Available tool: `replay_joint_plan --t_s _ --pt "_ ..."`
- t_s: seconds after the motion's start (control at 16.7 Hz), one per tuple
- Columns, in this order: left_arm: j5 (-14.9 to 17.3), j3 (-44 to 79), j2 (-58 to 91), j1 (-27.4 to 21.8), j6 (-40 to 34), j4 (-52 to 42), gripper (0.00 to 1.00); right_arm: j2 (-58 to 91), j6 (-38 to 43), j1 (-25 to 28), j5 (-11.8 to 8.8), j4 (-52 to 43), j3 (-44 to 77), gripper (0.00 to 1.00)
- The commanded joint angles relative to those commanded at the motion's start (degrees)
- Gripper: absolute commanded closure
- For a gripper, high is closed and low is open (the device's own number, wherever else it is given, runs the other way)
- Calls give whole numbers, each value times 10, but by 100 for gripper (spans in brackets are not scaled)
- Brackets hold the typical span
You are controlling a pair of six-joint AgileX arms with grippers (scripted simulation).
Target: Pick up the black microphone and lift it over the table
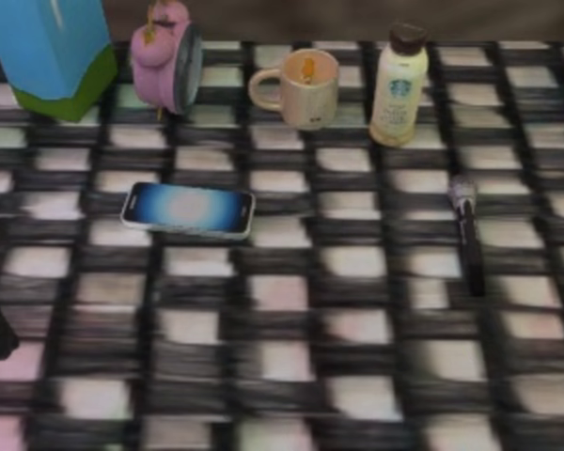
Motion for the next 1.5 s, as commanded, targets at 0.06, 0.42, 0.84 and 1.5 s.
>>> replay_joint_plan --t_s 0.06,0.42,0.84,1.5 --pt "0 0 0 0 0 0 0 0 0 0 0 0 0 0" --pt "0 0 0 0 0 0 0 90 20 19 1 -55 86 0" --pt "0 0 0 0 0 0 0 457 84 76 8 -237 360 0" --pt "0 0 0 0 0 0 0 1045 184 169 16 -528 786 0"
